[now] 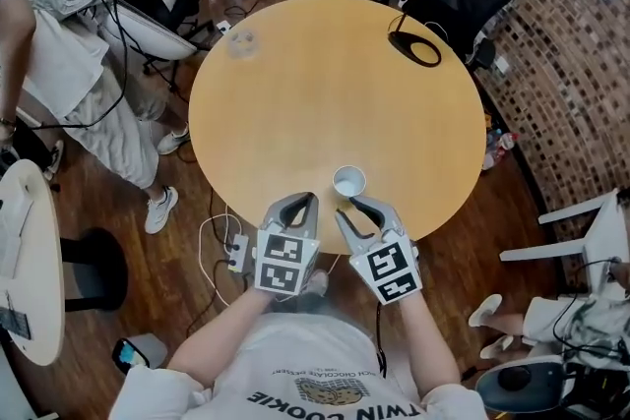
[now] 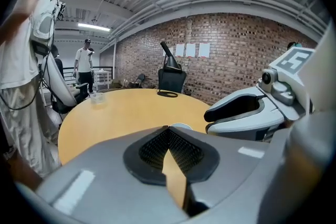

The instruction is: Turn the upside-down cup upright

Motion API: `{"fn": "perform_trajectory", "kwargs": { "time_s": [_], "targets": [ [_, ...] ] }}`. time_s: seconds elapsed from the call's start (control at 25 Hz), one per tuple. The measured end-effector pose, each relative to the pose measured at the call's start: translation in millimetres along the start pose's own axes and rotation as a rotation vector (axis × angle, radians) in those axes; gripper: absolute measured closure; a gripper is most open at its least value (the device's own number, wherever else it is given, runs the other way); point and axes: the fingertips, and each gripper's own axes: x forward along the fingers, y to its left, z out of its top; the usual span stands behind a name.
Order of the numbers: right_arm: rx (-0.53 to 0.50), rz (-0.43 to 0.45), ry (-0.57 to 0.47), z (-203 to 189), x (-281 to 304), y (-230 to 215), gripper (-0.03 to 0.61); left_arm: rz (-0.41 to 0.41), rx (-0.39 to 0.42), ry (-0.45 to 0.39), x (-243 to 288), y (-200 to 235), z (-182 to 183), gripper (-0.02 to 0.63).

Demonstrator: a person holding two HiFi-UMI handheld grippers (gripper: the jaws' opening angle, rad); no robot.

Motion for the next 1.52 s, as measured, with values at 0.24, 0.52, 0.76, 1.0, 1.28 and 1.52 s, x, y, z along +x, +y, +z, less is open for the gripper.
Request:
{"fn": "perform_trajectory", "kwargs": {
  "time_s": [0.24, 0.52, 0.76, 1.0, 1.28, 1.52],
  "targets": [
    [0.129, -0.074, -0.064, -7, -21, 36, 0.471, -0.046, 0.017, -0.021, -36, -22, -17, 0.611],
    [0.238, -0.135, -0.114, -3, -57, 103, 0.514, -0.088, 0.033, -0.047, -108, -47, -46, 0.611],
    [0.337, -0.164, -0.128, -18, -94, 163, 0.545, -0.105, -0.046, -0.065, -171, -71, -72, 0.611],
    [0.371, -0.178, -0.118, -33, -128, 201, 0.575, -0.125, -0.040, -0.050, -211, -102, -101, 0.611],
    [0.377, -0.162, -0.137, -39, -167, 217, 0.575, -0.115, -0.010, -0.060, -237, -137, -100, 0.611],
    [0.382, -0.171, -0.136, -64, -210, 220, 0.575, -0.100, -0.007, -0.062, -253, -180, -111, 0.611]
  ]
}}
